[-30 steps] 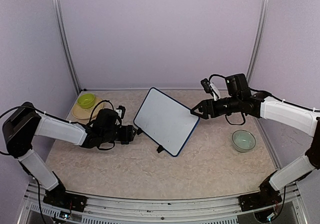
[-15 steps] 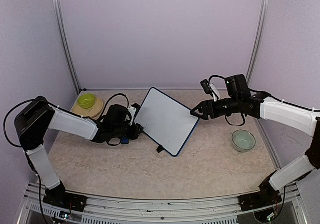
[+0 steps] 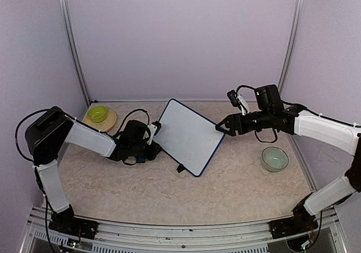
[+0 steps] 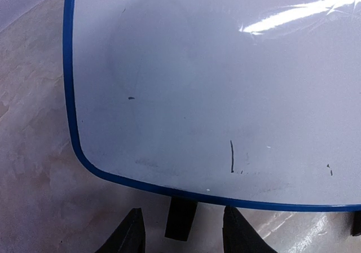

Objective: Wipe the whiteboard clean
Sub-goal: Move the whiteboard to the center of the board.

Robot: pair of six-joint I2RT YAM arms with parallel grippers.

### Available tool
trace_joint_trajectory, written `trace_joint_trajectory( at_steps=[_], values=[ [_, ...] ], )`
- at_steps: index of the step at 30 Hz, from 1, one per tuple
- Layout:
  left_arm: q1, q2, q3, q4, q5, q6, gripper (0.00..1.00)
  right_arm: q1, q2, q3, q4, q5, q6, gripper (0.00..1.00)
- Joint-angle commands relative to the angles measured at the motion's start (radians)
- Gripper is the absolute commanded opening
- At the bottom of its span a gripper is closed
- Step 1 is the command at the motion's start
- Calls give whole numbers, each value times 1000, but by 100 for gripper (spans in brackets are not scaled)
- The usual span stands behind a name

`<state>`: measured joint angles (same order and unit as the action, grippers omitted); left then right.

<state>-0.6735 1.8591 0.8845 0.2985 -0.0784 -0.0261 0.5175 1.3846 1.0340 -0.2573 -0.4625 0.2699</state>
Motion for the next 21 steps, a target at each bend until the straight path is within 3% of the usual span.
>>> trace_joint_trajectory(
  at_steps=[1, 9, 16, 21],
  values=[
    [6, 28, 34, 1, 5, 17, 45, 10, -19, -2, 3, 9, -7, 70],
    [7, 60, 50, 3, 1, 14, 33, 10, -33, 5, -9, 38, -15, 83],
    [5, 57, 44, 11, 9, 0, 25, 10, -40, 6, -23, 61, -23, 88],
    [-12, 42, 33, 14, -9, -17, 18, 8, -49, 14, -36, 88, -29, 96]
  ],
)
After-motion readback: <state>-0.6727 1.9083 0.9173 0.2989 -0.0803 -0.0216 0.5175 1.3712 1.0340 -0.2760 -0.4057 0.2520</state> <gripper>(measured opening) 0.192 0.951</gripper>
